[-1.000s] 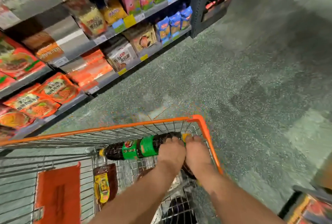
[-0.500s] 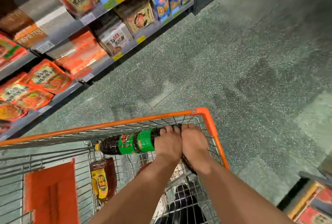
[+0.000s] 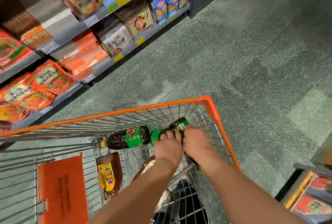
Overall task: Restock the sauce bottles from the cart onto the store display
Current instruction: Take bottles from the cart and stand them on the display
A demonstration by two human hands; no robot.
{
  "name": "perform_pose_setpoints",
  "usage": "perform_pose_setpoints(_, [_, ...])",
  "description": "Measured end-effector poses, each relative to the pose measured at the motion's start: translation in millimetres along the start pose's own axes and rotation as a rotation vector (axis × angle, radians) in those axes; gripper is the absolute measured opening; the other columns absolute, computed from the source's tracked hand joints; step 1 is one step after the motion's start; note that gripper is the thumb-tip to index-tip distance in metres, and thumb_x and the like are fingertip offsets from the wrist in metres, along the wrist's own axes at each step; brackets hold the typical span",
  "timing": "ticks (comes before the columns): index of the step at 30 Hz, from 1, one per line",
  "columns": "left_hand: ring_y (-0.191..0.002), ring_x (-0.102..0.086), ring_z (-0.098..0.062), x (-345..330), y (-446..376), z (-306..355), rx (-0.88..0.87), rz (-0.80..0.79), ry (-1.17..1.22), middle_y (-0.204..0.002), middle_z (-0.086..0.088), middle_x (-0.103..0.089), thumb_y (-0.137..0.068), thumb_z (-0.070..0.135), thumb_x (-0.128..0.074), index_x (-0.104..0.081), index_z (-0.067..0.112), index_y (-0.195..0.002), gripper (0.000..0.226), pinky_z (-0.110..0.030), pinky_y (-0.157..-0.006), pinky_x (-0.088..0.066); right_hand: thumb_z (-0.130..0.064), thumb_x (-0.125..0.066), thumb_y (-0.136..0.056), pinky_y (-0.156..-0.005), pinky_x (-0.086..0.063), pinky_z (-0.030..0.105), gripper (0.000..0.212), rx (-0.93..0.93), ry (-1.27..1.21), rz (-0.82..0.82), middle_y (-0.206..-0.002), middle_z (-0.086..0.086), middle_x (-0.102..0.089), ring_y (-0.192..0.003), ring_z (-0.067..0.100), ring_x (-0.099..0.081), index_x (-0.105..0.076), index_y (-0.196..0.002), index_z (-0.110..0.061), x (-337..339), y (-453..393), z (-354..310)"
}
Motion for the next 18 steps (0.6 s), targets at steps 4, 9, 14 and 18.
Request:
perform_pose_setpoints(4, [-0.116,-0.049,-0.03,-0.8,36.5,-23.9,0.002,-0.031,-0.008,-0.129,-0.011,-0.048,-0.093,0.021,-0.055,-0.033,0.018,-0.141,0.053,-0.041,-0.083,-0.047,-0.022,-0.044,-0.095,-0.075,-0.051,0.033,0.02,0.096,0.004,-0.02,-0.107,0.008,-0.067,-0.098,0.028,-0.066,-0.058,-0.106,-0.015,-8.5,37.9,-40.6])
perform_pose_setpoints(9, [-0.113,-0.054,-0.032,20.1,92.8,-35.6,-0.061,0.043,-0.01,-0.126,-0.011,-0.052,-0.093,0.009,-0.046,-0.037,0.02,-0.138,0.048,-0.043,-0.085,-0.048,-0.022,-0.047,-0.093,-0.076,-0.052,0.035,0.02,0.117,-0.036,0.062,-0.106,0.011,-0.068,-0.1,0.031,-0.065,-0.057,-0.109,-0.015,12.2,88.4,-60.7])
perform_pose_setpoints(14, [-0.11,-0.059,-0.031,53.4,139.7,-22.9,-0.152,0.119,0.072,-0.121,-0.008,-0.057,-0.089,0.019,-0.055,-0.049,0.023,-0.124,0.035,-0.043,-0.086,-0.052,-0.029,-0.047,-0.094,-0.078,-0.051,0.037,0.024,0.021,-0.11,0.181,-0.104,0.015,-0.067,-0.101,0.035,-0.063,-0.06,-0.104,-0.012,47.5,145.8,-52.2])
perform_pose_setpoints(18, [-0.11,-0.061,-0.031,82.9,179.8,5.9,-0.281,0.189,0.046,-0.117,-0.007,-0.061,-0.085,0.032,-0.059,-0.05,0.025,-0.124,0.041,-0.04,-0.085,-0.05,-0.026,-0.052,-0.085,-0.074,-0.051,0.034,0.017,-0.016,-0.126,0.205,-0.1,0.011,-0.069,-0.099,0.031,-0.065,-0.061,-0.095,-0.017,74.6,192.9,-34.3])
Point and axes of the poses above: each hand's wrist, its own y-axis away from the middle knuckle, its own x-axis out of the back of the hand, z = x × y, the point moved 9 cm from there along -y, towards the middle knuckle
